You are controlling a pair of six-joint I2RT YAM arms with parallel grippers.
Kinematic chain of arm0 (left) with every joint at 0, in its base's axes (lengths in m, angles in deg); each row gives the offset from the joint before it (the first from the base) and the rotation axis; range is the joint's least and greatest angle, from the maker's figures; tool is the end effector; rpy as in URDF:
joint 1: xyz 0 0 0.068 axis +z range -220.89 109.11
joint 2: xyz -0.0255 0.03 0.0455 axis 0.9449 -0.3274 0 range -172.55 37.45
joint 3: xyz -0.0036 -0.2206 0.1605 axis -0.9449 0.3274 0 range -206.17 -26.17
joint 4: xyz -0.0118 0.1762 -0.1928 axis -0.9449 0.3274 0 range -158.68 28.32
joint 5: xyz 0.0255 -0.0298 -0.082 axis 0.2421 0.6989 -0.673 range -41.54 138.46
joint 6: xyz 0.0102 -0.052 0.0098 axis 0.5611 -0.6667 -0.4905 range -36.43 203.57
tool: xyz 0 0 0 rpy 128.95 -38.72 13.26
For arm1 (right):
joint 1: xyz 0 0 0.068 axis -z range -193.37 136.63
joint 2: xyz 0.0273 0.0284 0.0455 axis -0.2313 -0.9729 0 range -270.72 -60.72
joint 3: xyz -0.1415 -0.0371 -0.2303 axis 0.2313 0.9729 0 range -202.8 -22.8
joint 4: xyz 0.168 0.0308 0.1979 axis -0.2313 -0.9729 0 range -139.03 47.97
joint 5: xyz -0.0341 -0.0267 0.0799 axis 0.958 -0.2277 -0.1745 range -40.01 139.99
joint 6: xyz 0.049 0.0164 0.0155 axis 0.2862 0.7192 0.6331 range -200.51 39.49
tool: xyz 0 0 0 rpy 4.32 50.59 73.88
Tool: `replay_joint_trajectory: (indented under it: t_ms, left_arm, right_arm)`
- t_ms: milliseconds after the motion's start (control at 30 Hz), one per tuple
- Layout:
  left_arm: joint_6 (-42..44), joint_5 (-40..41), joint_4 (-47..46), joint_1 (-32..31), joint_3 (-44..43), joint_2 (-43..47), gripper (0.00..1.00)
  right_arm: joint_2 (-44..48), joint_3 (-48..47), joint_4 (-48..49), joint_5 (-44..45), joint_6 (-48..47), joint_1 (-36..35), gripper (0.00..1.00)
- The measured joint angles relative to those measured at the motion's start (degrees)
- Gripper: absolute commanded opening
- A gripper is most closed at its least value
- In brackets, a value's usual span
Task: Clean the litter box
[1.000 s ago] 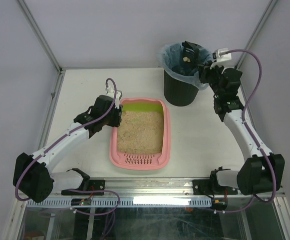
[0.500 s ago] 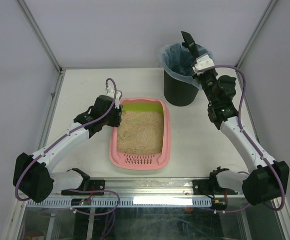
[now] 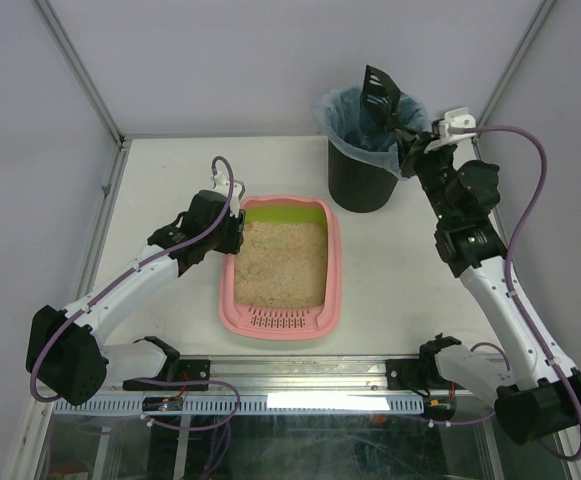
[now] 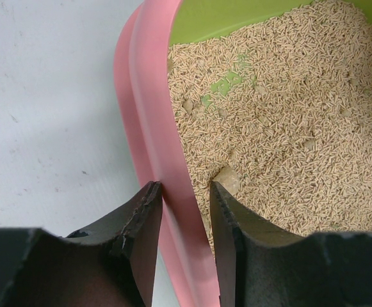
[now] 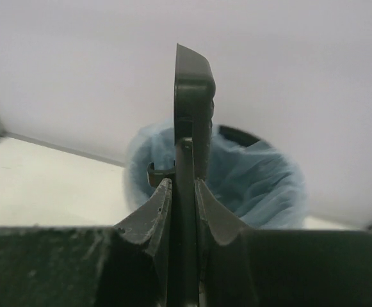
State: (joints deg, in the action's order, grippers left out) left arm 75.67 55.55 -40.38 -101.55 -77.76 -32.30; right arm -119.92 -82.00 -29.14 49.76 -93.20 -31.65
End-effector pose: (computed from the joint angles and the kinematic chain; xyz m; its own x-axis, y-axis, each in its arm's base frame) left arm 0.2220 -0.1264 0.2627 -0.6772 0.2429 -0.6946 0.3431 0.9393 -0.0060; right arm 0.2245 0.0744 0.4248 0.2763 -0.1400 -0.9508 -0.2630 0.9406 -0.2149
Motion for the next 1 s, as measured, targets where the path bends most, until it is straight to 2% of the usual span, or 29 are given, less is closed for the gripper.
replay_joint_trajectory:
  t_ms: [233,400,533,667,1000]
  left_arm:
    - [0.0,0.0,0.0,0.0,0.0,0.0,0.35]
    - [0.0,0.0,0.0,0.0,0.0,0.0,0.35]
    - [0.0,0.0,0.0,0.0,0.0,0.0,0.35]
    - [0.0,0.0,0.0,0.0,0.0,0.0,0.35]
    - [0.0,0.0,0.0,0.0,0.0,0.0,0.35]
  right_arm:
    - [5.5,-2.0,-14.3,-8.5,30.8,-1.2,0.0]
    - [3.0,-2.1,-23.9,-15.5,43.0,-6.6,0.0]
    - [-5.1,-7.2,-37.1,-17.7,45.9,-11.7,0.0]
    - [-15.9,-18.9,-52.0,-15.3,46.0,-16.9,0.0]
    - [-35.2,-41.0,-74.3,-6.0,45.8,-25.6,0.0]
